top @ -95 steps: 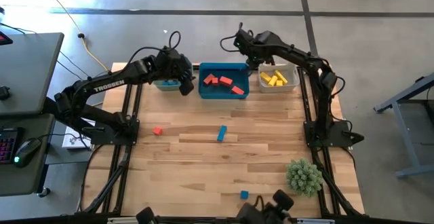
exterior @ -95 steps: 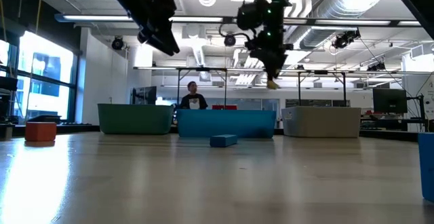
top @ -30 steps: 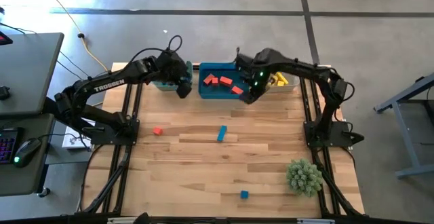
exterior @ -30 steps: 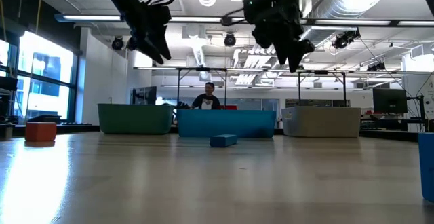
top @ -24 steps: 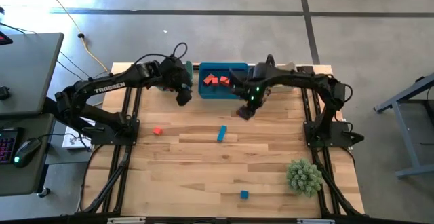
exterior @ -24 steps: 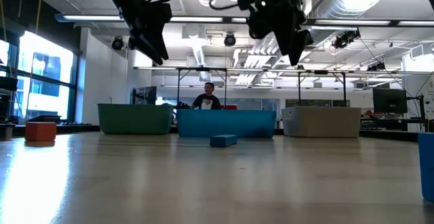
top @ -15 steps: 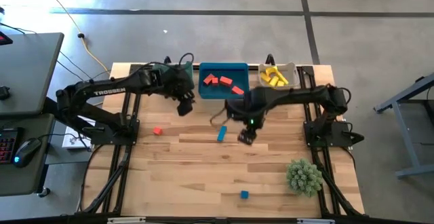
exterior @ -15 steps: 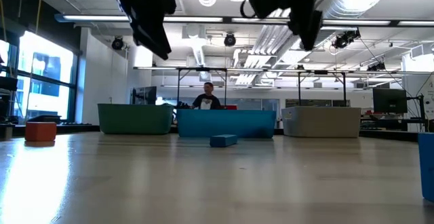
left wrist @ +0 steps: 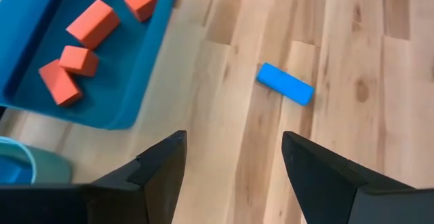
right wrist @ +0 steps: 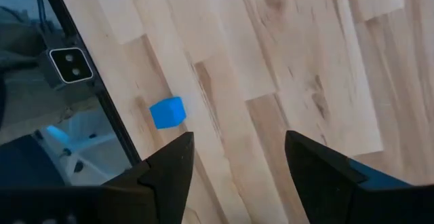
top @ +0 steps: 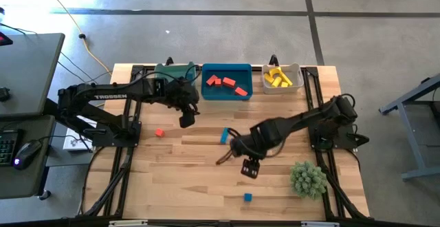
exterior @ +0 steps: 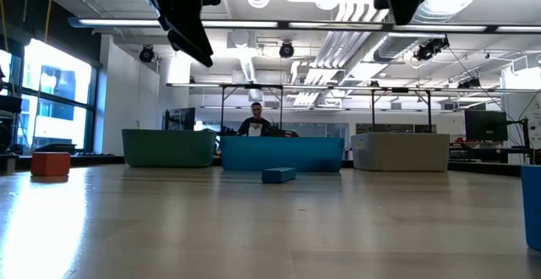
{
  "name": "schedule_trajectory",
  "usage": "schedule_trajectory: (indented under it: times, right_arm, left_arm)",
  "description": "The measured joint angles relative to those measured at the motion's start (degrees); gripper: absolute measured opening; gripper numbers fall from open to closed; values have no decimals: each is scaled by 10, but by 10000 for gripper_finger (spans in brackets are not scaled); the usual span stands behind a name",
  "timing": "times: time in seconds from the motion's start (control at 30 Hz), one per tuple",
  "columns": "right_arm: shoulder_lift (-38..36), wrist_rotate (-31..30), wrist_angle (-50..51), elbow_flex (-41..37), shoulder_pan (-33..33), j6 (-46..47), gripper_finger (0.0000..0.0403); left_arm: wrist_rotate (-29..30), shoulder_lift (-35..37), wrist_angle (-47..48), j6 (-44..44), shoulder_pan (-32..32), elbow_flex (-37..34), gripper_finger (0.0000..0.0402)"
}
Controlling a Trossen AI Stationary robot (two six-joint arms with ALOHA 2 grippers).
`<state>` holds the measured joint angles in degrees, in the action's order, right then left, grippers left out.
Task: Sort & place blocks by color
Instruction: Put the blue block into the green bin
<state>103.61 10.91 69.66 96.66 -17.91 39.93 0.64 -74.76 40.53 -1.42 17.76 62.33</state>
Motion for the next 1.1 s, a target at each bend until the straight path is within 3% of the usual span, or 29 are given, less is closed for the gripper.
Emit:
schedule_trajectory:
  times: [0.3,0.57,0.87,1.1]
  right_arm:
    - [5,-75,-45,0,-86,29,236]
    - [52,-90,-93,0,-141,-5,236]
    - [98,-120,-114,0,-169,-19,236]
    - [150,-109,-134,0,-181,-28,236]
  left_arm:
    - [0,0,0,-86,-24,0,229]
    - [2,0,-1,-207,-40,0,229]
    - [19,0,-1,-227,-70,0,229]
    - [32,0,0,-226,-90,0,229]
